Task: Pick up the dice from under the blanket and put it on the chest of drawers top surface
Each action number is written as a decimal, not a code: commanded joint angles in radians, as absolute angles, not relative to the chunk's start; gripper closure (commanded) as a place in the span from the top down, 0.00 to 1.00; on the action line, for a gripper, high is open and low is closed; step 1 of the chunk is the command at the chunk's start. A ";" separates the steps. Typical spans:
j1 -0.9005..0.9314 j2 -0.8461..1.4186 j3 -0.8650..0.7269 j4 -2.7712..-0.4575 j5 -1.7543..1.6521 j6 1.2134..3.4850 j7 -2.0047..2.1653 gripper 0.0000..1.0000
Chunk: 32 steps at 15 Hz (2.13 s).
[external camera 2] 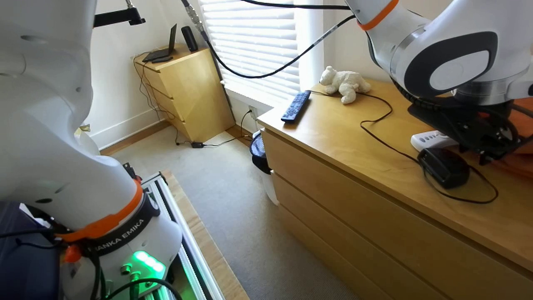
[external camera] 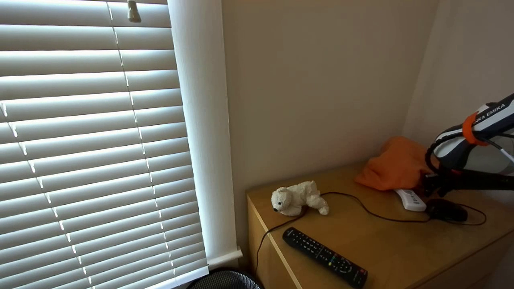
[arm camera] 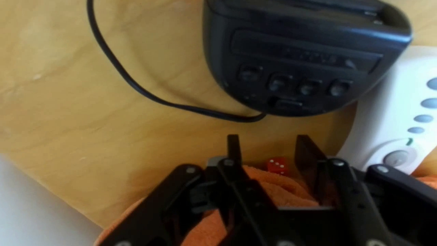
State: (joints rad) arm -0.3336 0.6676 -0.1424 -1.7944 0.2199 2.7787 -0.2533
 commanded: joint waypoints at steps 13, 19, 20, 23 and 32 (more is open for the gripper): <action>-0.405 0.803 -0.060 -1.617 0.187 2.761 -0.240 0.32; -0.432 0.825 -0.019 -1.585 0.198 2.762 -0.260 0.25; -0.435 0.827 -0.015 -1.583 0.197 2.761 -0.261 0.22; -0.428 0.819 -0.023 -1.590 0.190 2.764 -0.251 0.02; -0.241 0.554 -0.254 -1.842 0.050 2.633 -0.012 0.05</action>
State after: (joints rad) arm -0.2915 0.7163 -0.1990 -1.6927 0.1108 2.7548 -0.0777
